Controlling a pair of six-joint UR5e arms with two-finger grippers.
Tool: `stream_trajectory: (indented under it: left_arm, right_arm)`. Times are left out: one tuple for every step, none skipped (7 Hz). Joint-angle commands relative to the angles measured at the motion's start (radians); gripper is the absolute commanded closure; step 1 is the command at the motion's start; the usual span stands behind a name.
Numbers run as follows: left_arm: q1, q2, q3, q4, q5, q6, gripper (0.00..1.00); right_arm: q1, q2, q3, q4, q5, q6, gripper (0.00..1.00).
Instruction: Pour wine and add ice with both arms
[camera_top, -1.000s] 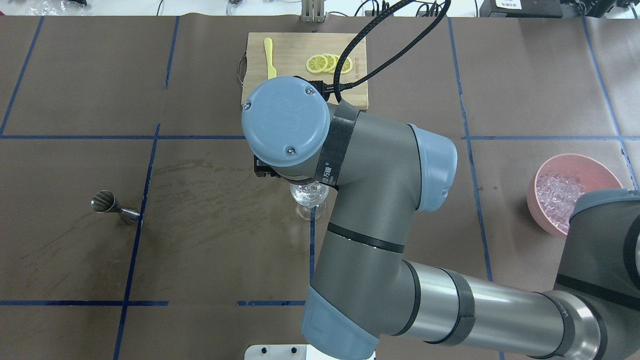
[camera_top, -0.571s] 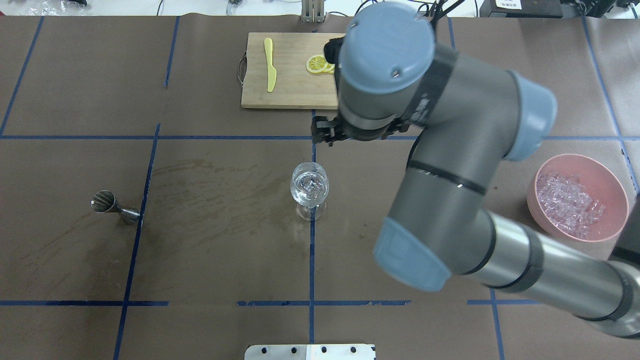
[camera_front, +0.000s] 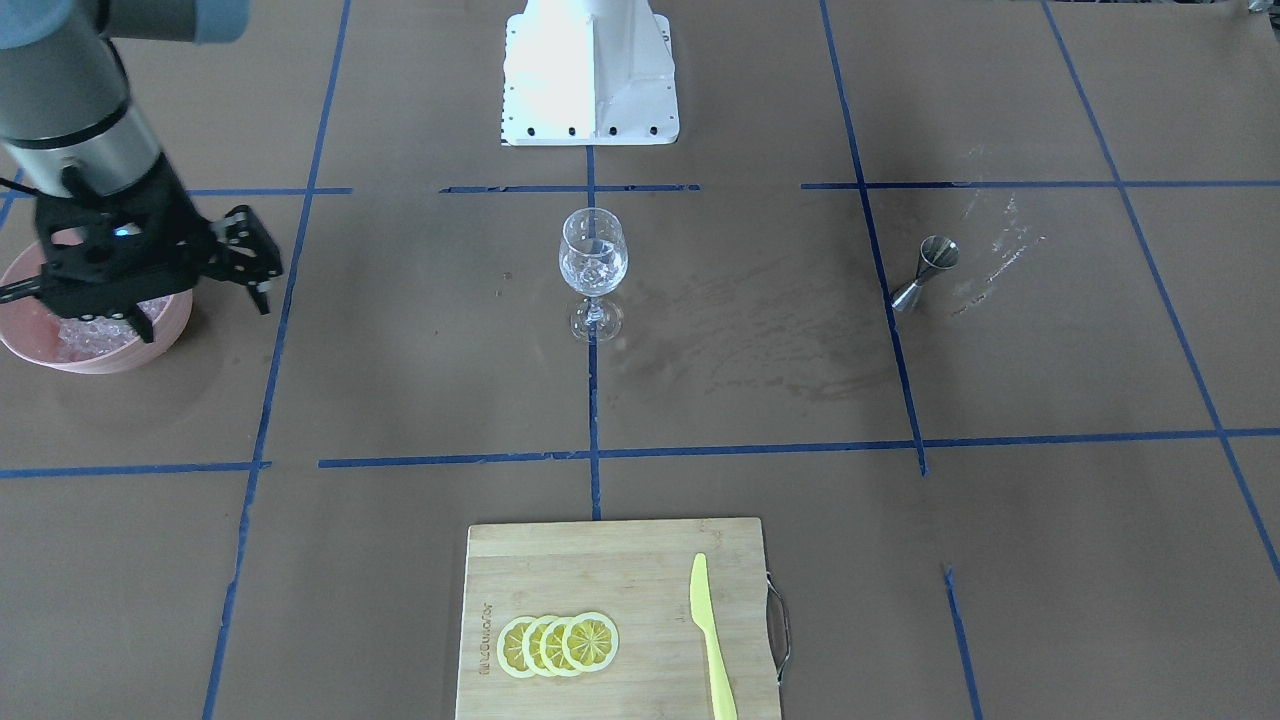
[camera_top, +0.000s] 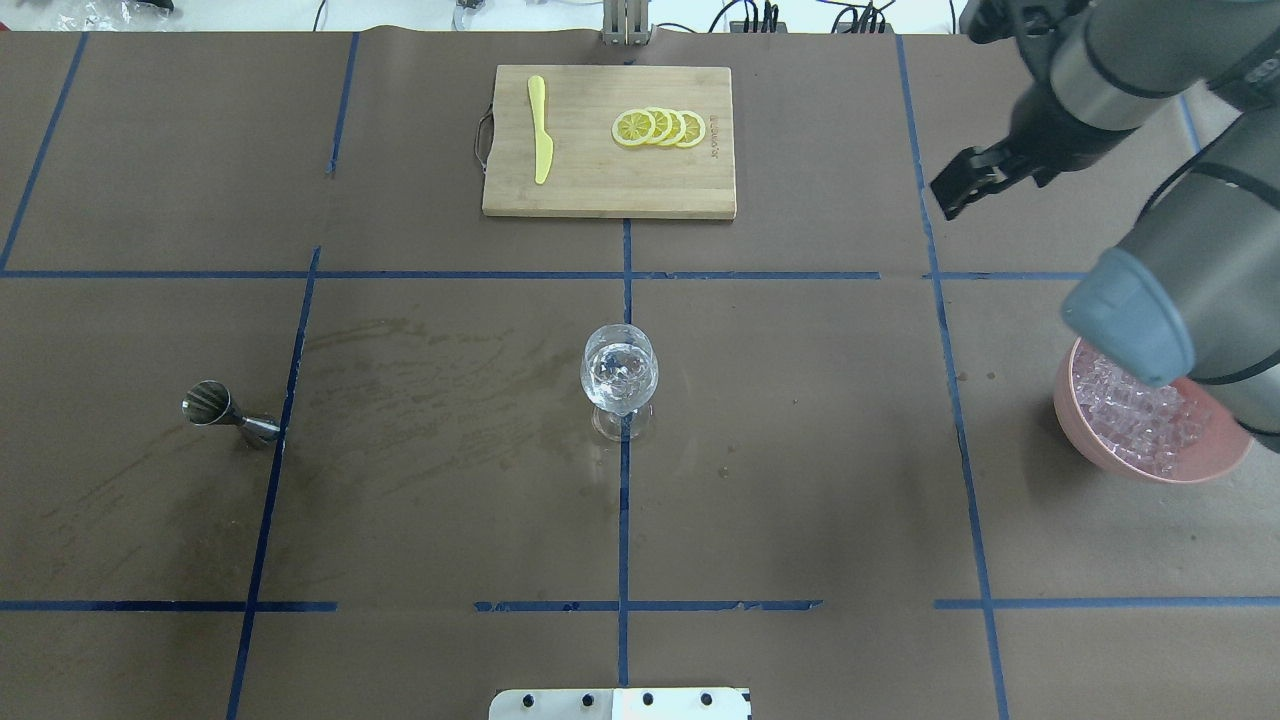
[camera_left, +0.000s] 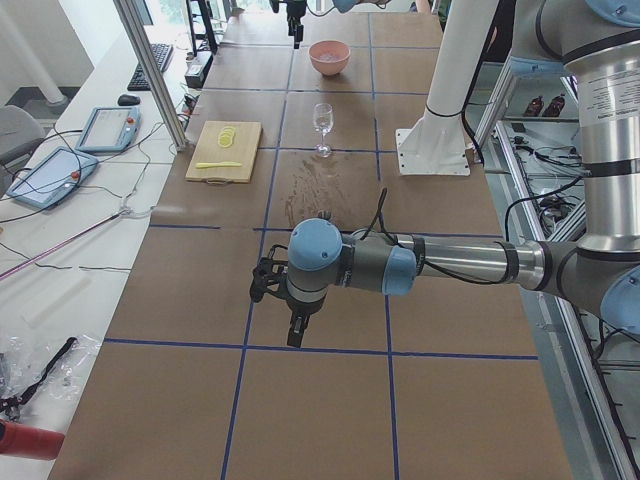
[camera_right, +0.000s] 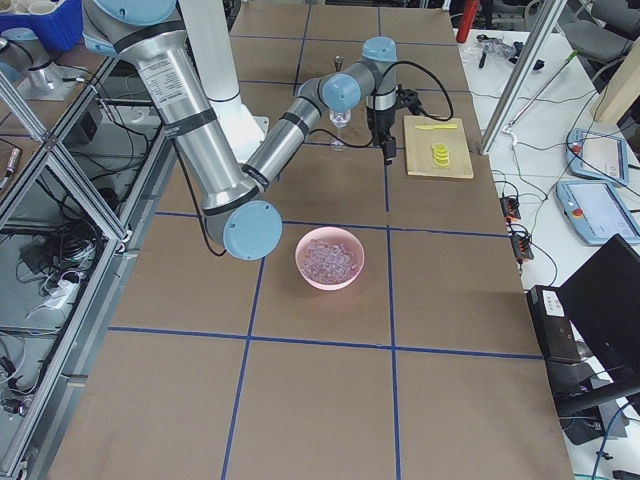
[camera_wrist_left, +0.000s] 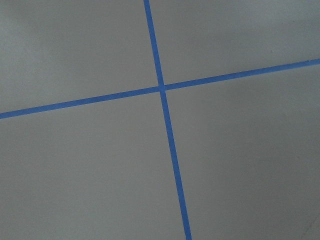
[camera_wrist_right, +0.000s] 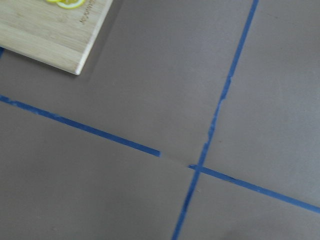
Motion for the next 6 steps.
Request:
stream_trajectory:
  left_arm:
    - [-0.002, 0.012, 0.005, 0.001, 0.0, 0.0, 0.0]
    - [-0.002, 0.018, 0.004, 0.001, 0.0, 0.0, 0.0]
    - [-0.002, 0.018, 0.002, 0.003, 0.0, 0.0, 0.0]
    - [-0.002, 0.018, -0.001, 0.001, 0.0, 0.0, 0.0]
    - [-0.002, 0.018, -0.002, 0.001, -0.002, 0.0, 0.0]
    - [-0.002, 0.018, -0.004, 0.001, -0.002, 0.0, 0.0]
  right_arm:
    - [0.193, -0.171, -0.054, 0.02, 0.115, -0.341, 0.0]
    - [0.271, -0.234, -0.097, 0.02, 0.164, -0.484, 0.0]
    - [0.337, -0.292, -0.133, 0.041, 0.19, -0.566, 0.0]
    - [0.414, -0.363, -0.168, 0.055, 0.198, -0.559, 0.0]
    - [0.474, -0.406, -0.22, 0.057, 0.209, -0.564, 0.0]
    - [0.49, -0.423, -0.26, 0.083, 0.206, -0.564, 0.0]
